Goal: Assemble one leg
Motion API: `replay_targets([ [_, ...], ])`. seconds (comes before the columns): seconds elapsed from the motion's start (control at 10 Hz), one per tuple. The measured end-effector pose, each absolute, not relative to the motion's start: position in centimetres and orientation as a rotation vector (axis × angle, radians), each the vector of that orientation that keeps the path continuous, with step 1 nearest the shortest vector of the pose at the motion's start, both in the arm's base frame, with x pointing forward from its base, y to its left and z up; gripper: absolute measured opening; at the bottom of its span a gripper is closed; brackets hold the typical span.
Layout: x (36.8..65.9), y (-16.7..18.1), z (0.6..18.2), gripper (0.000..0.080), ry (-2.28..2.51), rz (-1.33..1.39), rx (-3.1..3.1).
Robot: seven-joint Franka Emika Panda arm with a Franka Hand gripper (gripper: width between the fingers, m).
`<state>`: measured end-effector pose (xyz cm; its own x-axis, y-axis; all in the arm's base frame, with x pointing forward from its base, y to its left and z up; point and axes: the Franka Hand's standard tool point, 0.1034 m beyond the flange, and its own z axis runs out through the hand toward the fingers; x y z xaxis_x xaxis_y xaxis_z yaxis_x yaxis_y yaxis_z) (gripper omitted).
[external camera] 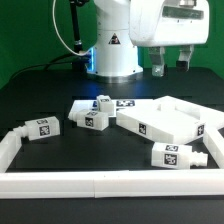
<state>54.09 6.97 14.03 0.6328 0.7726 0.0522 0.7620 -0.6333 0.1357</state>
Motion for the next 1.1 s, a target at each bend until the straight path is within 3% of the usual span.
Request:
replay_targets([
  [0.5,53.9,6.7,13.6,0.0649,1.291,0.169,2.750],
  [0.9,53.0,5.8,9.3,0.0649,1.300,0.187,2.767],
  [1.1,55.4,4.6,10.7,0.0649,1.388,0.170,2.707],
])
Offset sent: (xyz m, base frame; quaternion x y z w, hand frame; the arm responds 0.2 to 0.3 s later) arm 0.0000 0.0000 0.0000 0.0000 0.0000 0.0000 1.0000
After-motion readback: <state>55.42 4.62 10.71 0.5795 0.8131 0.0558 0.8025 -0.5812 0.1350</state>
